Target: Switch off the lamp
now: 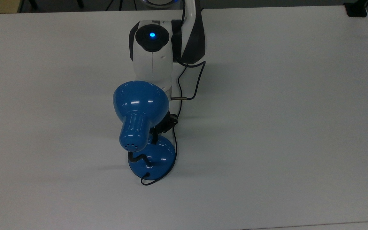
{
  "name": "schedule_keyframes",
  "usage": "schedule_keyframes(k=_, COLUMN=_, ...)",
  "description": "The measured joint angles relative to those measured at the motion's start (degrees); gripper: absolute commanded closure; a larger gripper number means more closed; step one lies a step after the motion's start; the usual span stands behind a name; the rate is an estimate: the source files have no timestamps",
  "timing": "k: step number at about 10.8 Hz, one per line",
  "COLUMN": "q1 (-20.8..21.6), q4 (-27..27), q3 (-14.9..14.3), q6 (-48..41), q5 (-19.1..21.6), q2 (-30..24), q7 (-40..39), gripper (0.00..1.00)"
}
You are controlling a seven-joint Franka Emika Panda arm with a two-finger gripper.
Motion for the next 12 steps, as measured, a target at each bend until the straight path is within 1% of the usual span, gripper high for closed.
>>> schedule_keyframes(k=2, q1=0.0, q4=-1.4, q3=0.0, q6=0.0, q5=0.0, q2=-0.7, q7=0.0, gripper=1.0)
schedule_keyframes(k=3, q1=0.0, q4=-3.1, q3=0.0, q6=-0.1, q5=0.0, q2=-1.7, q7=0.0, gripper=1.0)
schedule_keyframes(k=4, q1=-0.1, q4=-4.7, q3=0.2, q6=-2.6, q5=0.0, q2=-3.8, q7=0.1, gripper=0.99)
schedule_keyframes(k=5, q1=-0.5, q4=-5.2, q3=0.3, q6=-9.6, q5=0.0, q2=-7.2, q7=1.0, gripper=0.92)
schedule_keyframes(k=6, q1=-1.0, q4=-5.2, q3=0.6, q6=-18.3, q5=0.0, q2=-11.9, q7=1.3, gripper=0.43)
schedule_keyframes(k=7, q1=-1.6, q4=-5.2, q3=0.9, q6=-26.7, q5=0.0, q2=-17.3, q7=1.3, gripper=0.0)
schedule_keyframes(k=9, q1=-2.9, q4=-5.1, q3=1.0, q6=-41.2, q5=0.0, q2=-26.9, q7=1.4, gripper=0.0)
schedule_keyframes(k=10, q1=-3.7, q4=-5.1, q3=1.0, q6=-45.9, q5=-0.1, q2=-30.2, q7=1.4, gripper=0.0)
schedule_keyframes(k=11, q1=-4.2, q4=-5.0, q3=1.0, q6=-48.5, q5=-0.3, q2=-32.2, q7=1.6, gripper=0.0)
schedule_keyframes(k=12, q1=-4.6, q4=-4.7, q3=1.0, q6=-49.4, q5=-0.7, q2=-33.0, q7=2.5, gripper=0.0)
